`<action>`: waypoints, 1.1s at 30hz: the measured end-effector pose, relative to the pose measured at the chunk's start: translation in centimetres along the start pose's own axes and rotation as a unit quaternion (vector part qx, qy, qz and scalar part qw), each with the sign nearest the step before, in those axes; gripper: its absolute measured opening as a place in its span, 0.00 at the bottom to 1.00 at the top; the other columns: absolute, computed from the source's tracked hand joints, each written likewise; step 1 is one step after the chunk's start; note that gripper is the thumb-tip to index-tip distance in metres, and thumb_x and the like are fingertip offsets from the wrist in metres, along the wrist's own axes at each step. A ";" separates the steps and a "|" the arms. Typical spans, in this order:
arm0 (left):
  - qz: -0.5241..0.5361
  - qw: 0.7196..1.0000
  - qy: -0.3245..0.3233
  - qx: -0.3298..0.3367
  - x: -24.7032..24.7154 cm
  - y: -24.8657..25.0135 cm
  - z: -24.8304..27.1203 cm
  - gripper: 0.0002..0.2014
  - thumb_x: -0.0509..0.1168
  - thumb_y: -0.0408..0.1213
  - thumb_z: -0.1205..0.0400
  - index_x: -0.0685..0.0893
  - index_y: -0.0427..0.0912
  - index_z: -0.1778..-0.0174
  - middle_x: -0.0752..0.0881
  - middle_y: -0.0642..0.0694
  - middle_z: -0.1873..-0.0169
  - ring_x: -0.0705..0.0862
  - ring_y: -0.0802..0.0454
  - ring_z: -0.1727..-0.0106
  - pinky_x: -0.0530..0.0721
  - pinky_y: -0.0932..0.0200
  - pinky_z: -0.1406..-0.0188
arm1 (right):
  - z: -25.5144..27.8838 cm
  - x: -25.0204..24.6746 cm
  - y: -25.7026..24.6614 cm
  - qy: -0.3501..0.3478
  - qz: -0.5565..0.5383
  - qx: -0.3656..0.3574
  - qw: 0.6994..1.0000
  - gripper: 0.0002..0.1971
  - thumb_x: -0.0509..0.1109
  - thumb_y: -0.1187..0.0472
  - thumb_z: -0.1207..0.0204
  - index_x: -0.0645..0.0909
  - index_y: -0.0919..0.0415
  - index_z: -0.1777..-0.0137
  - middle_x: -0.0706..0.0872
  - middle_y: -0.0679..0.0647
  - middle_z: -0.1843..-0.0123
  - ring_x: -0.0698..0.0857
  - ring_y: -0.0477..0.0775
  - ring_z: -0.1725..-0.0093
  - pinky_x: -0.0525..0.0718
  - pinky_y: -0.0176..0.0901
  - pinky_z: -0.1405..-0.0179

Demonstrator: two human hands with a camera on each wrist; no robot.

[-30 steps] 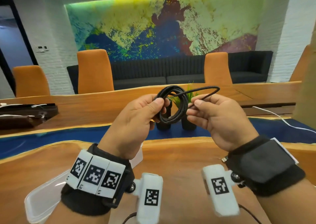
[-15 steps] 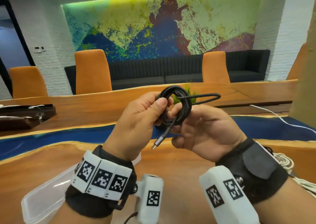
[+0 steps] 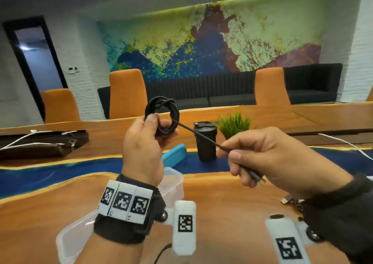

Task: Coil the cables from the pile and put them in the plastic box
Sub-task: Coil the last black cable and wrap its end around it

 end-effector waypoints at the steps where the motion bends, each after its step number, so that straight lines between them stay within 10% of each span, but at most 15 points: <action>1: 0.061 0.998 0.005 -0.035 0.0 -0.5 0.1 0.13 0.56 0.38 0.10 0.82 0.43 0.57 0.86 0.50 0.70 0.86 0.49 0.65 0.85 0.61 0.68 | 0.2 0.6 -0.5 -0.028 0.017 -0.011 0.999 0.11 0.65 0.68 0.18 0.89 0.58 0.49 0.87 0.58 0.66 0.82 0.52 0.72 0.79 0.38 0.75; 4: 0.183 0.973 -0.020 -0.136 2.0 -2.2 1.0 0.12 0.58 0.38 0.11 0.83 0.42 0.58 0.83 0.46 0.66 0.86 0.49 0.68 0.83 0.62 0.73 | 0.5 1.5 0.2 -0.076 0.112 0.010 0.991 0.12 0.67 0.64 0.19 0.91 0.49 0.50 0.88 0.54 0.64 0.81 0.49 0.71 0.80 0.37 0.70; 8: 0.149 0.942 -0.209 -0.216 7.5 -3.6 4.5 0.11 0.59 0.41 0.13 0.84 0.41 0.55 0.80 0.46 0.68 0.84 0.50 0.72 0.79 0.57 0.68 | -0.6 -1.6 2.9 0.036 0.247 0.046 0.967 0.10 0.69 0.59 0.19 0.89 0.45 0.55 0.89 0.46 0.64 0.82 0.41 0.70 0.80 0.31 0.71; 13: -0.205 0.920 -0.335 0.016 10.0 -2.9 6.1 0.12 0.59 0.40 0.11 0.86 0.41 0.46 0.89 0.48 0.56 0.86 0.54 0.53 0.85 0.58 0.52 | -0.7 -4.8 1.9 0.166 0.285 -0.023 0.944 0.05 0.74 0.58 0.22 0.86 0.50 0.60 0.88 0.49 0.63 0.87 0.51 0.60 0.87 0.50 0.61; 19: -0.179 0.937 -0.299 -0.002 9.2 -2.4 5.8 0.12 0.58 0.37 0.10 0.86 0.40 0.43 0.90 0.41 0.55 0.88 0.49 0.51 0.87 0.46 0.43 | 0.2 -4.8 0.0 0.186 0.032 -0.049 0.981 0.03 0.74 0.65 0.24 0.86 0.65 0.56 0.87 0.72 0.59 0.83 0.78 0.56 0.84 0.73 0.56; 27: -0.173 0.962 -0.196 0.076 7.9 -1.9 4.9 0.10 0.60 0.34 0.11 0.87 0.44 0.42 0.92 0.46 0.54 0.90 0.55 0.54 0.86 0.63 0.58 | 0.3 -3.6 0.7 0.029 0.214 0.013 0.976 0.07 0.71 0.61 0.21 0.92 0.57 0.53 0.90 0.60 0.55 0.86 0.61 0.51 0.83 0.63 0.42; 33: -0.250 0.942 -0.170 0.146 7.3 -1.2 4.6 0.12 0.64 0.33 0.13 0.81 0.46 0.35 0.88 0.51 0.47 0.87 0.60 0.47 0.84 0.71 0.54 | 1.9 -4.3 -5.1 0.257 0.316 -0.167 0.898 0.05 0.74 0.55 0.27 0.89 0.49 0.53 0.84 0.42 0.47 0.81 0.42 0.45 0.82 0.39 0.45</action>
Point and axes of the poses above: each hand's wrist, its own z-axis away from the middle knuckle, its own x-axis out of the palm, y = z × x, the point moved 10 cm from there along -z, towards the middle knuckle
